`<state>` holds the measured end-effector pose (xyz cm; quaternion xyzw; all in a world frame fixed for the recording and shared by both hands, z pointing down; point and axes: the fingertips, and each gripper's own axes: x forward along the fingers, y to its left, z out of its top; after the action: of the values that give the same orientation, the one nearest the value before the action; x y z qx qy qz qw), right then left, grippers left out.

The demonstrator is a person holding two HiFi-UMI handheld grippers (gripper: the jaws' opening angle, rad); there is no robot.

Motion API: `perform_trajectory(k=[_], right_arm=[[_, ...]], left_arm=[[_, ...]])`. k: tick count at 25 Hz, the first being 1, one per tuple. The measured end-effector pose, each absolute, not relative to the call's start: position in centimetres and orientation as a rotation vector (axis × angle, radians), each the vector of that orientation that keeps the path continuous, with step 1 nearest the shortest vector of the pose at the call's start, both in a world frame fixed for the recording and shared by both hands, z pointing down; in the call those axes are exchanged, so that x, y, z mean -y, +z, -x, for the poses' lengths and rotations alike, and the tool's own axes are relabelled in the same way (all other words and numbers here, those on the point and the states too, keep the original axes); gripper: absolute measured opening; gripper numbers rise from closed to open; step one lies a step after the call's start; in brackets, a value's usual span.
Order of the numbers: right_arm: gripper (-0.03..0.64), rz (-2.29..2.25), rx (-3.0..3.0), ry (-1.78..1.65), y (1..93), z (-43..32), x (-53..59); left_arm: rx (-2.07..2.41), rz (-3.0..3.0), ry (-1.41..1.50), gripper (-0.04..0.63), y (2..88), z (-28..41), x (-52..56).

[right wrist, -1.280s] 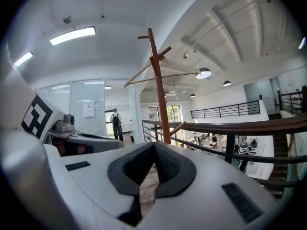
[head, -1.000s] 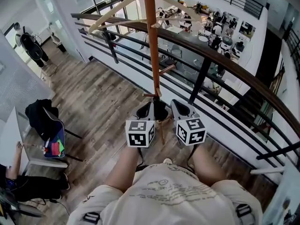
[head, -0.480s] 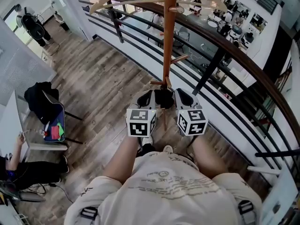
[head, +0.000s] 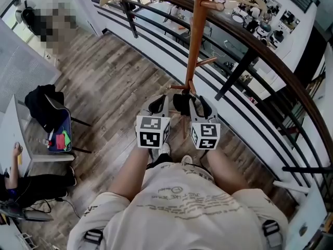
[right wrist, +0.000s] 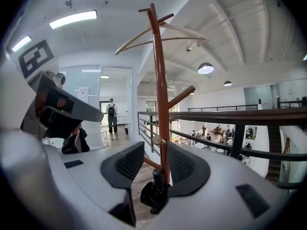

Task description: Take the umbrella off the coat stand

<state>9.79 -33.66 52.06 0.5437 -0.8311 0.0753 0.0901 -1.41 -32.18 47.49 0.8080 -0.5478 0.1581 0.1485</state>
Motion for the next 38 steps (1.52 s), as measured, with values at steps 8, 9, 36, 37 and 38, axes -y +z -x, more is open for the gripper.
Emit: perform_trajectory(k=[8,9,36,37,38], right_arm=[[0.153,-1.751,2.347,0.121,55.7,-8.6,35.9],[0.153,-1.754,2.339,0.129,56.1,-8.4,36.4],[0.073,-1.944,2.023,0.253,62.9,-8.7,43.2],[0.058,-1.939,2.021,0.246,63.0,-8.5,43.3],[0.044,-1.934,2.019,0.239,63.0,-8.3,43.3]], left_arm=[[1.611,-2.307,0.507,0.005,48.1,3.7,32.1],[1.614,-2.302,0.511,0.005,48.2,4.1,32.2],[1.494,-2.336,0.584,0.005,51.2,8.3,36.8],[1.488,-2.342,0.586,0.005,51.2,8.4,37.0],[1.485,-2.347,0.587,0.005,51.2,8.4,37.2]])
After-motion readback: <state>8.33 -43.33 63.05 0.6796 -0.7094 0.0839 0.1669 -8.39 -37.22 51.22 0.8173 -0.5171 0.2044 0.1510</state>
